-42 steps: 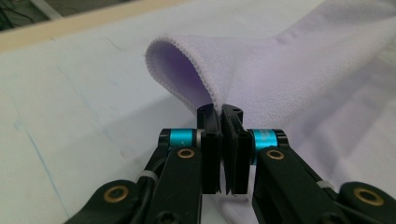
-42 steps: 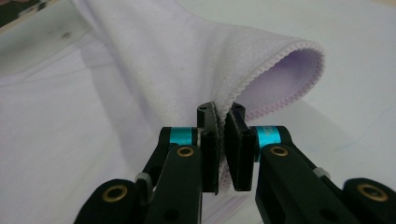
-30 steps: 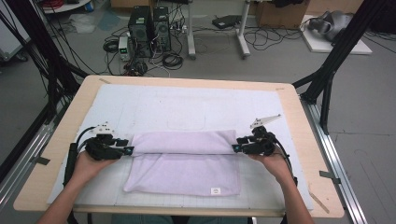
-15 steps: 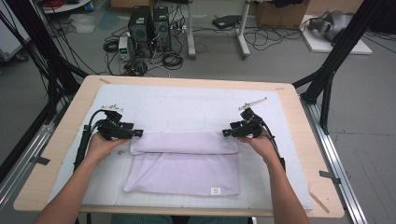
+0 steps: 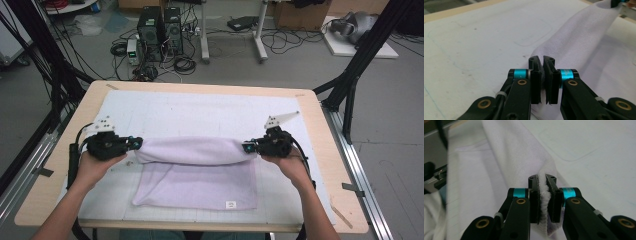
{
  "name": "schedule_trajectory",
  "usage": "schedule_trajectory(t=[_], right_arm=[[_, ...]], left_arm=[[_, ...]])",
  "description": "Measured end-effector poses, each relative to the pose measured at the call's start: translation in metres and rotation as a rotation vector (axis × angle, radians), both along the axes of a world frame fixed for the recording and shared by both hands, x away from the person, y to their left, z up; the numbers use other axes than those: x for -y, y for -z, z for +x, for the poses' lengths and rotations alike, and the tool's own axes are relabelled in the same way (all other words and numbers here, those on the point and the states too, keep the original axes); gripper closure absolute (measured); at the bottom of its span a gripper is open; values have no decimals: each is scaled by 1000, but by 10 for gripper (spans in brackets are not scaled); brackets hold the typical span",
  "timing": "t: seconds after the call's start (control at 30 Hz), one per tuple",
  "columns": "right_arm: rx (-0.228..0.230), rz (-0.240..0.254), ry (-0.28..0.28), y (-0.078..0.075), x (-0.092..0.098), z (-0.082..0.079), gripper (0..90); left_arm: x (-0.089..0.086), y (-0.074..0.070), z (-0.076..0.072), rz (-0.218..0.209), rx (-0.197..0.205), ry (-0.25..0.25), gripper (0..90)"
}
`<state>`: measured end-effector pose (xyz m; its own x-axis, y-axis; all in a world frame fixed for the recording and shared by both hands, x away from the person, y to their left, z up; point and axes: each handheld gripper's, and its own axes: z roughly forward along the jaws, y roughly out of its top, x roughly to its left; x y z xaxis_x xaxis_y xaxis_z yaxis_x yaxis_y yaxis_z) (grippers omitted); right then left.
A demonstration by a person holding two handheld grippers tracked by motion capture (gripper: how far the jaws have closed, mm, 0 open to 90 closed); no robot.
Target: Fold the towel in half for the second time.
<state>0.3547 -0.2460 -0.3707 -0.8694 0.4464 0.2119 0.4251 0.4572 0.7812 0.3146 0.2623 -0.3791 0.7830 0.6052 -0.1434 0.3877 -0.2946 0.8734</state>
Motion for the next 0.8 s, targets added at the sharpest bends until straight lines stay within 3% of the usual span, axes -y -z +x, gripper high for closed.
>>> schedule_trajectory(t=[0.03,0.1,0.13,0.27,0.4,0.5,0.53,0.6,0.63,0.7,0.8], right_arm=[[12,5,-16,0,2,-10,810],[12,21,-49,4,7,-30,749],[6,19,-51,7,9,-40,720],[14,13,-50,12,11,-51,666],[19,18,-40,12,7,-48,632],[24,-14,-50,18,0,-47,623],[14,-29,-59,22,-3,-47,617],[3,-61,-72,31,-7,-49,609],[-2,-64,-87,35,-9,-51,608],[0,-86,-102,41,-11,-57,599],[2,-89,-110,49,-10,-66,592]], left_arm=[[-1,2,-12,11,-1,25,833],[-5,7,-33,30,-12,53,724],[-6,9,-39,37,-15,61,642],[-9,7,-44,53,-20,45,531],[0,10,-37,62,-28,44,537],[13,22,-34,94,-57,72,559],[15,25,-34,108,-61,83,577],[25,30,-37,187,-60,109,583],[29,32,-40,205,-57,123,587],[30,35,-44,207,-59,133,601],[28,47,-48,253,-78,130,605]])
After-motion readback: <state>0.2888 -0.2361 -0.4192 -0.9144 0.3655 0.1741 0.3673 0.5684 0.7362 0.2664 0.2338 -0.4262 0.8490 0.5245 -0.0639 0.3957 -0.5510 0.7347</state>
